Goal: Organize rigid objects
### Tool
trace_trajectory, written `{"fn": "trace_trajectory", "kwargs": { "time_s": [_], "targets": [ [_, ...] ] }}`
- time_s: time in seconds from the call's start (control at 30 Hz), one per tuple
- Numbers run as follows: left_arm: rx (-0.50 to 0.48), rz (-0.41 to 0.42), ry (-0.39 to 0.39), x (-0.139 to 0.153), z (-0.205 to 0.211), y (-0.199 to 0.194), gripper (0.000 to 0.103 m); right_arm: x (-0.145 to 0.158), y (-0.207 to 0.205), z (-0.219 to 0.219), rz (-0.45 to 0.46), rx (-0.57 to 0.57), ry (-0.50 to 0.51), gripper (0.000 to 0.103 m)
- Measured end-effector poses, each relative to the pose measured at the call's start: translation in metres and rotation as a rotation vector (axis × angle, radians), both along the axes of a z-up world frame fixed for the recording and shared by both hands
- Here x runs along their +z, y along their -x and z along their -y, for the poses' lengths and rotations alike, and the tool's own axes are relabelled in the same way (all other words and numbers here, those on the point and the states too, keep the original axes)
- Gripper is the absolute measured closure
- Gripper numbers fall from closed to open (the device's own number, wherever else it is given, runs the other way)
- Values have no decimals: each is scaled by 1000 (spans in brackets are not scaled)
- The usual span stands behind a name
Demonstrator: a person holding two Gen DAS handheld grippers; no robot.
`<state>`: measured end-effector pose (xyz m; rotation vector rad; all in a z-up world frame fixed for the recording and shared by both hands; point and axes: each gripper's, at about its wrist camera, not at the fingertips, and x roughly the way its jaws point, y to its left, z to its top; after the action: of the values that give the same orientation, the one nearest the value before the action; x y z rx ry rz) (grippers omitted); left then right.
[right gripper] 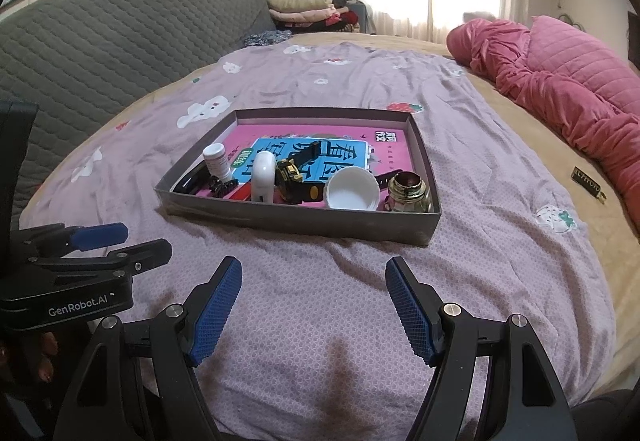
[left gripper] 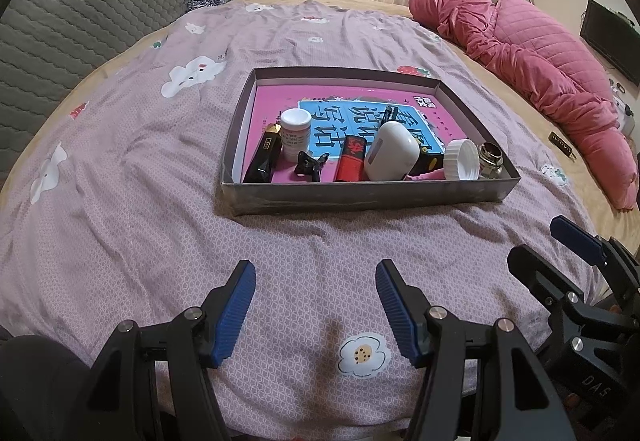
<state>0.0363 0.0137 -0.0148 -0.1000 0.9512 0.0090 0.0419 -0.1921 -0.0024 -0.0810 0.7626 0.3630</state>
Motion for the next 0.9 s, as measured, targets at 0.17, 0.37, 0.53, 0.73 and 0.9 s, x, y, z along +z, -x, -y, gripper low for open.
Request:
{"fn": "trace_trajectory", "kwargs": {
  "time_s": [0.17,0.37,0.53,0.73,0.9],
  "targets": [
    [-1,-2,-1,0,0,0,41,0,0,1,-1,0,-2,27],
    [1,-3,-3,0,0,1,41,1,0,2,-3,-3,-2,27],
    [1,-9,-5,-2,0,0,41,1,-1,2,-2,-3,-1,27],
    [1,-12,-6,-3,1,0,41,1,-1,2,-5,-4,-3,27],
    [4,-16,-8,-3,0,-1,41,1,-1,2,-7,-4,-2,27]
  ]
}}
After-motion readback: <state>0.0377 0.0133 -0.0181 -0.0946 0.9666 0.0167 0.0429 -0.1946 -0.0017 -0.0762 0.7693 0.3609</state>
